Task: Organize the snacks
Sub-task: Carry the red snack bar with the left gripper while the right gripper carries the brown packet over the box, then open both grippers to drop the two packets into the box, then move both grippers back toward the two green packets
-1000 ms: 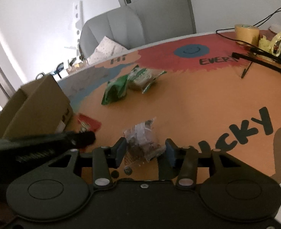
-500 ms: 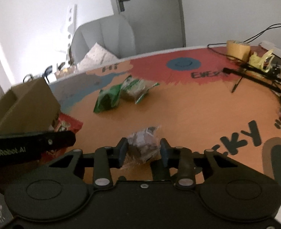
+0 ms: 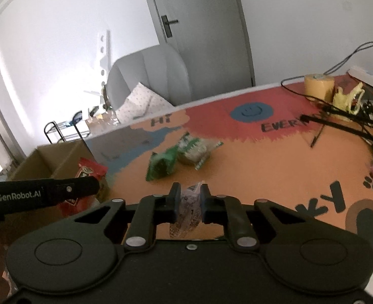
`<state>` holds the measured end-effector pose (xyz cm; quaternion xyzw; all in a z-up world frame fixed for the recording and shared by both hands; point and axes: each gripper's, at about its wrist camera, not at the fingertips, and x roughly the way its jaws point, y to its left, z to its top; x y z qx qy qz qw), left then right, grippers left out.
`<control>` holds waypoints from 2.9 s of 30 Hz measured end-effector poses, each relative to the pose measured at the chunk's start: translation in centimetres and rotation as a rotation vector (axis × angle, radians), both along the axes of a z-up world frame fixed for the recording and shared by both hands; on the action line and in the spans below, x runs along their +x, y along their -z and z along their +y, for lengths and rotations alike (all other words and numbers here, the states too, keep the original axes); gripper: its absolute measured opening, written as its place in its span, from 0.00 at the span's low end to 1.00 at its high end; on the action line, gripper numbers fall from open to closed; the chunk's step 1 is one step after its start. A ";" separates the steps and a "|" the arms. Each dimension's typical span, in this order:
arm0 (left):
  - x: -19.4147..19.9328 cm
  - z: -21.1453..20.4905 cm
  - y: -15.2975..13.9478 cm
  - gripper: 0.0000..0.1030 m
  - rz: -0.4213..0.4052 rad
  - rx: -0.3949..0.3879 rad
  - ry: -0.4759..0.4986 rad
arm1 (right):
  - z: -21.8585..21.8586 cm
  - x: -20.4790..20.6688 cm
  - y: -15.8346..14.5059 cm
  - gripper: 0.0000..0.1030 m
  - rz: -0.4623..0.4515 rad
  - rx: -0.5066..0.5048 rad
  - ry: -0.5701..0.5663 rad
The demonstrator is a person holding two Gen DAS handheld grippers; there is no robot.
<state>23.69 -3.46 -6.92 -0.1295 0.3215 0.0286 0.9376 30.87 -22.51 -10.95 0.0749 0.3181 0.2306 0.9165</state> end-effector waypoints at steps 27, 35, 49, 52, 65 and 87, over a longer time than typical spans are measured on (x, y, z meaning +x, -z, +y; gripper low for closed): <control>-3.8 10.0 -3.6 0.20 -0.079 -0.001 -0.178 | 7.8 -1.4 -6.3 0.13 -0.118 0.101 -0.161; -3.6 12.6 -2.2 0.24 -0.030 -0.034 -0.204 | 10.2 -1.5 -6.8 0.13 -0.120 0.095 -0.192; -5.1 15.3 -2.5 0.47 -0.068 -0.072 -0.260 | 15.1 -0.9 -7.7 0.14 -0.120 0.101 -0.272; -5.2 15.8 -2.6 0.53 -0.071 -0.082 -0.266 | 15.9 -0.6 -7.8 0.15 -0.112 0.124 -0.282; -5.0 14.6 -3.1 0.85 -0.089 -0.067 -0.288 | 12.1 -0.6 -6.3 0.70 -0.093 0.094 -0.174; -2.7 6.2 -3.3 0.95 -0.063 -0.007 -0.165 | 2.4 -0.2 -3.6 1.00 -0.020 0.065 -0.030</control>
